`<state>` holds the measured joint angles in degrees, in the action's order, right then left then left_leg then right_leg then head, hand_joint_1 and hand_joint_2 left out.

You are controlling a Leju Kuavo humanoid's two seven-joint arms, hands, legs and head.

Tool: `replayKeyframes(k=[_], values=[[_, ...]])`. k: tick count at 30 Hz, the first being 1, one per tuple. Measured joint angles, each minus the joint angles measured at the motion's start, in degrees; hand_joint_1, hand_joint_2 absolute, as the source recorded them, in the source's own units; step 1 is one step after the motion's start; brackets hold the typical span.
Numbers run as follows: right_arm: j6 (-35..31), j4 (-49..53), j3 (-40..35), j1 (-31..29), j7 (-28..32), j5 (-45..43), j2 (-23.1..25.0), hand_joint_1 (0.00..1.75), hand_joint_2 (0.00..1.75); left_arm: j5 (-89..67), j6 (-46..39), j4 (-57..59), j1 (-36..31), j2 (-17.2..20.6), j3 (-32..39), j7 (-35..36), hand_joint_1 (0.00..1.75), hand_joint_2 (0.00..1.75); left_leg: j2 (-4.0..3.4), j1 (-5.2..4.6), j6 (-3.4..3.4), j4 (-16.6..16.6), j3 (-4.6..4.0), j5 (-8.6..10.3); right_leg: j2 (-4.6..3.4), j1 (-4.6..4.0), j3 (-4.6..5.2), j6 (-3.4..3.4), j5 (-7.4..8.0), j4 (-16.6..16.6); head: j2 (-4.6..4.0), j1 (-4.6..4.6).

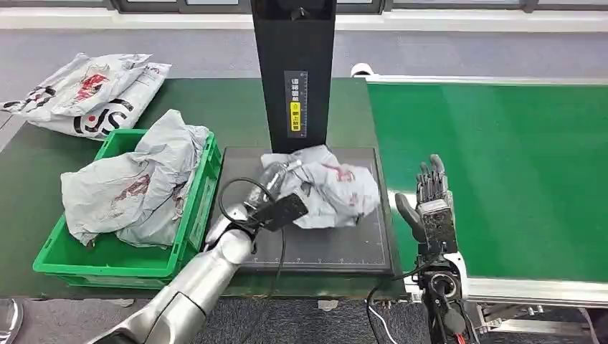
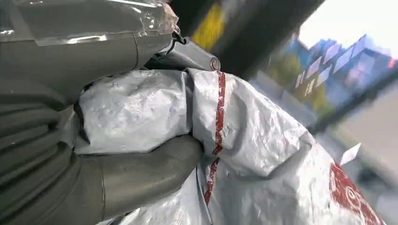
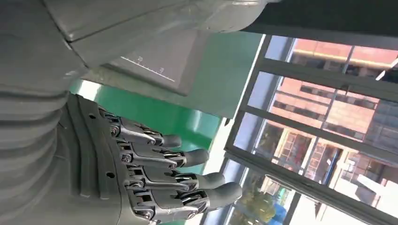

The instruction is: Moved the parcel from conveyor to table for the left to box.

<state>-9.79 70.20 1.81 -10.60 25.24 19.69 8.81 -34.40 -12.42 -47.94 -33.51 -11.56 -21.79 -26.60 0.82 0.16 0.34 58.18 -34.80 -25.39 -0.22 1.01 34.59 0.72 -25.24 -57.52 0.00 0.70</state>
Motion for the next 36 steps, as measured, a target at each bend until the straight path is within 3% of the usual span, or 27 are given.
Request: replayKeyframes(k=[3, 11, 18, 22, 29, 36], values=[[-0.7, 0.0, 0.0, 0.2, 0.3, -0.5, 0.0, 0.00, 1.75, -2.2, -7.0, -7.5, 0.5, 1.2, 2.7, 2.4, 1.75, 1.75, -0.02, 0.00, 0.00, 0.0, 0.00, -0.01, -0.03, 0.00, 0.02, 0.00, -0.01, 0.0, -0.02, 0.02], [-0.8, 0.0, 0.0, 0.4, 0.7, -0.7, 0.0, 0.00, 1.75, -3.5, -9.2, -16.3, 1.7, 2.8, 5.5, 3.4, 1.75, 1.75, 0.01, 0.00, 0.00, 0.0, -0.03, -0.02, 0.01, 0.01, 0.02, -0.01, -0.04, 0.0, 0.00, 0.00], [-1.3, 0.0, 0.0, 0.6, 0.9, -1.2, 0.0, 0.00, 1.75, -6.7, -26.9, -21.7, 3.8, 3.8, 11.6, 2.4, 1.75, 1.75, 0.01, 0.01, 0.01, 0.0, -0.02, -0.03, -0.01, -0.01, 0.03, -0.02, -0.04, 0.0, 0.00, 0.02], [-1.7, 0.0, 0.0, 0.3, 0.5, -1.0, 0.1, 0.00, 1.75, -11.5, -27.5, -25.4, 5.9, 1.7, 21.3, -6.1, 1.75, 1.75, -0.01, 0.04, 0.01, 0.0, -0.04, -0.03, -0.02, -0.04, 0.03, -0.06, -0.06, 0.0, 0.00, 0.02], [-1.7, 0.0, 0.0, -0.2, -0.2, -0.5, 0.1, 0.00, 1.75, -29.4, -27.5, -26.7, 6.8, -3.6, 42.7, -12.1, 1.75, 1.75, -0.02, 0.03, 0.01, 0.0, -0.02, -0.03, -0.02, -0.02, 0.04, -0.06, -0.07, 0.0, 0.00, 0.02], [-1.6, 0.0, 0.0, -0.2, -0.2, -0.4, 0.1, 0.00, 1.75, -29.8, -27.5, -27.0, 6.8, -5.6, 49.5, -12.6, 1.75, 1.75, 0.02, 0.03, 0.01, 0.0, -0.04, -0.03, 0.01, -0.03, 0.04, -0.06, -0.07, 0.0, -0.02, 0.02]])
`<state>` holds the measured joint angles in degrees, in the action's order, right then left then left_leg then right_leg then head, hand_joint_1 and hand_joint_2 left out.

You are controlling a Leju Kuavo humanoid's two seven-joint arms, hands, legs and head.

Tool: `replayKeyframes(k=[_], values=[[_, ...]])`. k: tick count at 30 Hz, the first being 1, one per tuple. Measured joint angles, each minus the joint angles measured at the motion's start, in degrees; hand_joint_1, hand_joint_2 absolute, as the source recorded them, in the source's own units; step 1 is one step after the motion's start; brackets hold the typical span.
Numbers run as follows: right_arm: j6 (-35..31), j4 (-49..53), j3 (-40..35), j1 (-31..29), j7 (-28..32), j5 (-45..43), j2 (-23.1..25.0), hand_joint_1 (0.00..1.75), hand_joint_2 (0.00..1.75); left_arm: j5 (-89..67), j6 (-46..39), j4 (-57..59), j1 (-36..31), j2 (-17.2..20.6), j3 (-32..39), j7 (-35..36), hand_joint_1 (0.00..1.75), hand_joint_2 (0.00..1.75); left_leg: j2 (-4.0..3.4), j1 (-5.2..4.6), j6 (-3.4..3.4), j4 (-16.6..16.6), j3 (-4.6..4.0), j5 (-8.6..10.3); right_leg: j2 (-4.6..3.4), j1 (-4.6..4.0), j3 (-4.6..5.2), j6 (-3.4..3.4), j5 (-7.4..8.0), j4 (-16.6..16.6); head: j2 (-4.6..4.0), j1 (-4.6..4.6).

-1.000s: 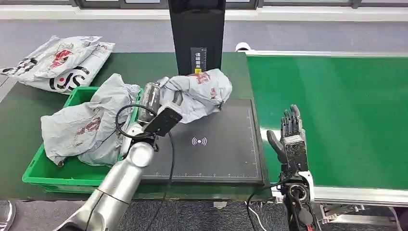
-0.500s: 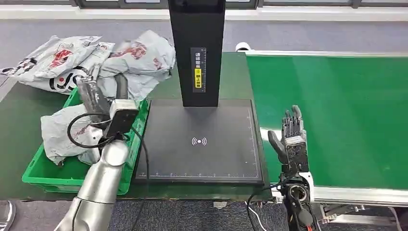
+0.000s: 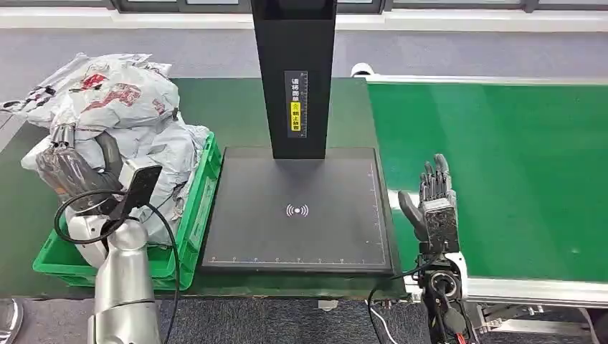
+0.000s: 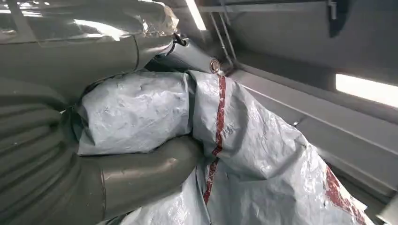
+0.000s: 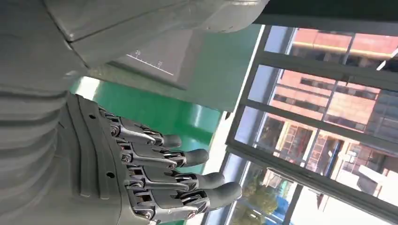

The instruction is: Moved the parcel from conveyor to table for the left to box.

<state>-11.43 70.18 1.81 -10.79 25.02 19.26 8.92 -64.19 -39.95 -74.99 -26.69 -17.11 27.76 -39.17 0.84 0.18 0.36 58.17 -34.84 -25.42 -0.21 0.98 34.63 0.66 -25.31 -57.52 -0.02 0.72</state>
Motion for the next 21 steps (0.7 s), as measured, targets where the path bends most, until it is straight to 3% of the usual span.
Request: replayKeyframes(k=[13, 16, 19, 21], values=[[0.0, -0.5, 0.0, -0.8, -0.2, 0.2, 0.0, 0.00, 1.75, -4.6, 0.0, 2.2, -1.1, -0.7, 6.5, 2.8, 1.75, 1.75, -0.03, 0.00, 0.02, 0.0, 0.00, -0.01, -0.02, 0.00, 0.01, 0.00, 0.00, 0.0, 0.00, 0.00], [-0.1, -1.1, 0.0, -1.9, -0.3, 0.2, 0.0, 0.00, 1.75, -8.2, 0.0, 6.0, -2.3, 0.4, 8.7, 7.4, 1.75, 1.75, -0.02, 0.01, 0.02, 0.0, 0.02, 0.00, 0.00, -0.01, 0.02, 0.00, 0.00, 0.0, 0.00, 0.00], [0.2, -1.3, 0.0, -2.3, -0.7, 0.5, 0.0, 0.00, 1.75, -13.8, 0.4, 12.5, -3.5, 2.6, 8.6, 19.6, 1.75, 1.75, -0.05, 0.01, 0.03, 0.0, 0.09, 0.01, -0.03, -0.01, 0.02, -0.01, 0.00, 0.0, 0.02, 0.00], [0.2, -1.3, 0.0, -2.3, -0.7, 0.5, 0.0, 0.00, 1.75, -13.8, 0.4, 12.5, -3.5, 2.6, 8.6, 19.6, 1.75, 1.75, -0.05, 0.01, 0.03, 0.0, 0.09, 0.01, -0.03, -0.01, 0.02, -0.01, 0.00, 0.0, 0.02, 0.00]])
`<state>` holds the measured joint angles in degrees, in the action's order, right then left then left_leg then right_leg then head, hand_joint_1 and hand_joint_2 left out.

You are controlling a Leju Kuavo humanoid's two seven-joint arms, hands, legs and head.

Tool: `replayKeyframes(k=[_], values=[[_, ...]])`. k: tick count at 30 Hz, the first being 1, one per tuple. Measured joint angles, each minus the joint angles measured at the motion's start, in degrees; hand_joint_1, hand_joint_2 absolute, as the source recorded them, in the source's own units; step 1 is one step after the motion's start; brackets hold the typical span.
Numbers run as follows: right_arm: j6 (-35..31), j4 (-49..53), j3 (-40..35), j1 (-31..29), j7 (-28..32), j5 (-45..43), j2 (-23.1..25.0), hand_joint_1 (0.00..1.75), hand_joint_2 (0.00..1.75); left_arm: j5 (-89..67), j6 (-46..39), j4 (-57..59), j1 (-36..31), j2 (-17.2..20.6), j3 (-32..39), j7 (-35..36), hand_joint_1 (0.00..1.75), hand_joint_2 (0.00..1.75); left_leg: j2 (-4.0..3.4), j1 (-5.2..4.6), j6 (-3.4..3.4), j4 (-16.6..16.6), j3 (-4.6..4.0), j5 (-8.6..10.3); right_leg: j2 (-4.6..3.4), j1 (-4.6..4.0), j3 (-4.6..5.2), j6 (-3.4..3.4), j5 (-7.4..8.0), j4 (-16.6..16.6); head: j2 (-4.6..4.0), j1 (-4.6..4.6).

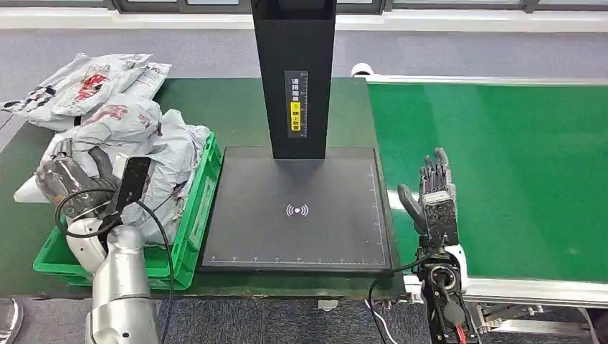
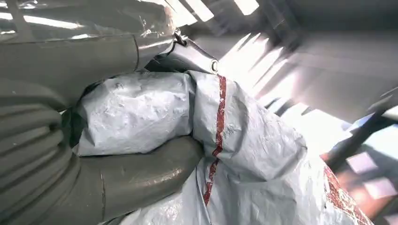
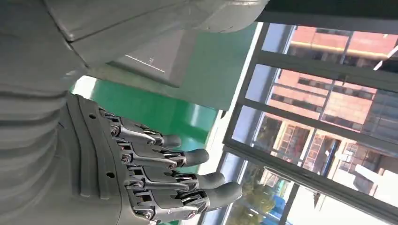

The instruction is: Moved the parcel from conveyor to table for the left to box.

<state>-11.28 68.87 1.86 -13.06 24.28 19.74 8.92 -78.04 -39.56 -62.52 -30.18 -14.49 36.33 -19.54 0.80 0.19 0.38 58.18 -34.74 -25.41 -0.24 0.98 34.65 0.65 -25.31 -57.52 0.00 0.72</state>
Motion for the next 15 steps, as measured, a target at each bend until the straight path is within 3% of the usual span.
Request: replayKeyframes(k=[1, 2, 4, 7, 15], values=[[0.0, 0.0, 0.0, 0.0, 0.0, 0.0, 0.0, 0.00, 1.75, 0.0, 0.0, 0.0, 0.0, 0.0, 0.0, 0.0, 1.75, 1.75, 0.00, 0.00, 0.00, 0.0, 0.00, 0.00, 0.00, 0.00, 0.00, 0.00, 0.00, 0.0, 0.00, 0.00], [0.0, 0.0, 0.0, 0.0, 0.0, 0.0, 0.0, 0.00, 1.75, 0.0, 0.0, 0.0, 0.0, 0.0, 0.0, 0.0, 0.00, 1.75, 0.00, 0.00, 0.00, 0.0, 0.00, 0.00, 0.00, 0.00, 0.00, 0.00, 0.00, 0.0, 0.00, 0.00], [0.4, 0.0, 0.0, 0.0, -0.2, 0.4, 0.0, 0.00, 1.75, -0.7, 1.7, 4.6, -0.9, 1.4, -0.9, 5.2, 0.00, 1.75, -0.02, 0.00, 0.01, 0.0, -0.01, 0.00, -0.01, 0.00, 0.00, -0.01, 0.01, 0.0, 0.00, 0.00], [2.9, -3.0, 0.0, -2.6, -1.5, 5.5, 0.0, 0.00, 1.75, -0.1, 23.3, 27.9, -6.9, 8.4, -12.0, 18.6, 0.00, 1.75, 0.14, -0.02, 0.03, 0.0, 0.07, 0.04, 0.10, 0.03, -0.17, 0.00, 0.01, 0.0, 0.00, 0.00], [3.9, -3.1, 0.0, -2.1, -1.6, 6.0, 0.0, 0.00, 1.75, 2.6, 23.4, 33.3, -8.9, 10.4, -15.0, 18.5, 0.00, 1.75, 0.49, -0.03, -0.01, 0.0, 0.09, 0.07, 0.51, 0.04, -0.32, 0.04, -0.08, 0.0, -0.02, 0.00]])
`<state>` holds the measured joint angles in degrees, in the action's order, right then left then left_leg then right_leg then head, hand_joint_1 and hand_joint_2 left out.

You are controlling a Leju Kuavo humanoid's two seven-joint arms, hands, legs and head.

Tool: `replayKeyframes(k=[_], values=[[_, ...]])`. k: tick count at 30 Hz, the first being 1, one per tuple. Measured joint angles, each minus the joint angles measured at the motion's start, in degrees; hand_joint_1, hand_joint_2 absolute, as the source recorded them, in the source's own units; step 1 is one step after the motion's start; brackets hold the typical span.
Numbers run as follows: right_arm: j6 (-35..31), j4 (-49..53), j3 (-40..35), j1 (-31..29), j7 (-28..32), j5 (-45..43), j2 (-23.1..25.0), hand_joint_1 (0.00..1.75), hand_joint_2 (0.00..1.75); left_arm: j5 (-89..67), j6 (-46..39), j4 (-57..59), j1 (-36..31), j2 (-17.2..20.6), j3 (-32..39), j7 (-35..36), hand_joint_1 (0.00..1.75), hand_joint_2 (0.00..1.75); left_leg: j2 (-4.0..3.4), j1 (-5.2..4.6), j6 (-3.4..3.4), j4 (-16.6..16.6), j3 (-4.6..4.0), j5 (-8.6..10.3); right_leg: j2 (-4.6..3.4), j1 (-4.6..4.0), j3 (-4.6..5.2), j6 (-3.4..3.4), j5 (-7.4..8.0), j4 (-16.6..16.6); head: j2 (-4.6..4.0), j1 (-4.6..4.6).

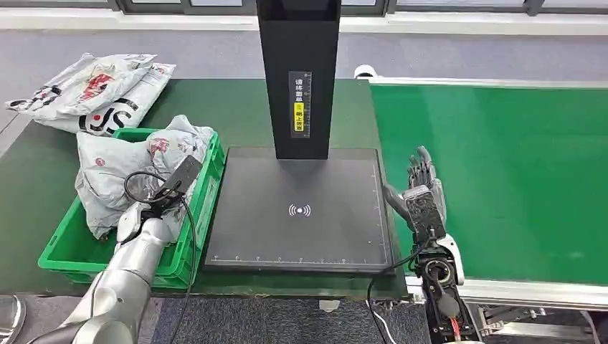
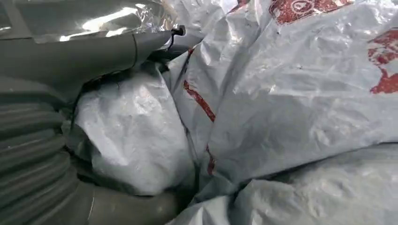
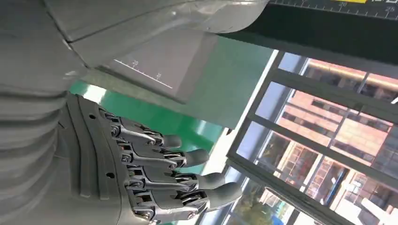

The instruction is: Moved the parcel from conveyor to table for the left to box.

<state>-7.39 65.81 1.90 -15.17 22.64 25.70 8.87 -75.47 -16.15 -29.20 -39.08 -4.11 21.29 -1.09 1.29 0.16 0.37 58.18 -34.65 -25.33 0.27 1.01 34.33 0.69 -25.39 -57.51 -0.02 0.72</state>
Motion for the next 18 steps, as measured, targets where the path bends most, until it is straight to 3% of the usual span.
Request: replayKeyframes(k=[5, 6, 11, 18], values=[[0.2, 0.0, 0.0, 0.1, -0.5, 0.1, 0.0, 0.00, 1.75, 1.9, -0.3, 0.5, -0.1, 0.6, -1.0, -1.2, 0.00, 1.75, 0.00, 0.00, 0.00, 0.0, 0.04, 0.07, 0.00, 0.00, -0.04, 0.00, 0.02, 0.0, 0.02, 0.00], [0.3, 0.0, 0.0, 0.1, -0.7, 0.1, 0.0, 0.00, 1.75, 2.6, -0.6, 0.6, -0.2, 0.7, -1.0, -1.6, 0.00, 0.00, 0.00, 0.00, 0.00, 0.0, 0.04, 0.07, 0.00, 0.00, -0.05, 0.00, 0.03, 0.0, 0.00, 0.00], [0.9, 0.0, 0.0, 0.3, -1.1, 0.2, 0.0, 0.00, 1.75, 7.6, -4.6, 0.2, -0.1, 0.9, -1.3, -5.1, 0.00, 0.00, -0.01, 0.00, 0.03, 0.0, 0.05, 0.09, -0.01, 0.00, -0.03, 0.00, 0.04, 0.0, 0.00, 0.00], [0.8, 0.1, 0.0, 1.0, -1.7, -0.1, 0.0, 0.00, 1.75, 27.1, -16.1, -8.3, 3.1, 0.1, -2.2, -15.3, 0.00, 0.00, -0.32, 0.00, 0.08, 0.0, 0.02, 0.01, -0.41, 0.00, 0.11, -0.01, 0.04, 0.0, 0.00, 0.00]])
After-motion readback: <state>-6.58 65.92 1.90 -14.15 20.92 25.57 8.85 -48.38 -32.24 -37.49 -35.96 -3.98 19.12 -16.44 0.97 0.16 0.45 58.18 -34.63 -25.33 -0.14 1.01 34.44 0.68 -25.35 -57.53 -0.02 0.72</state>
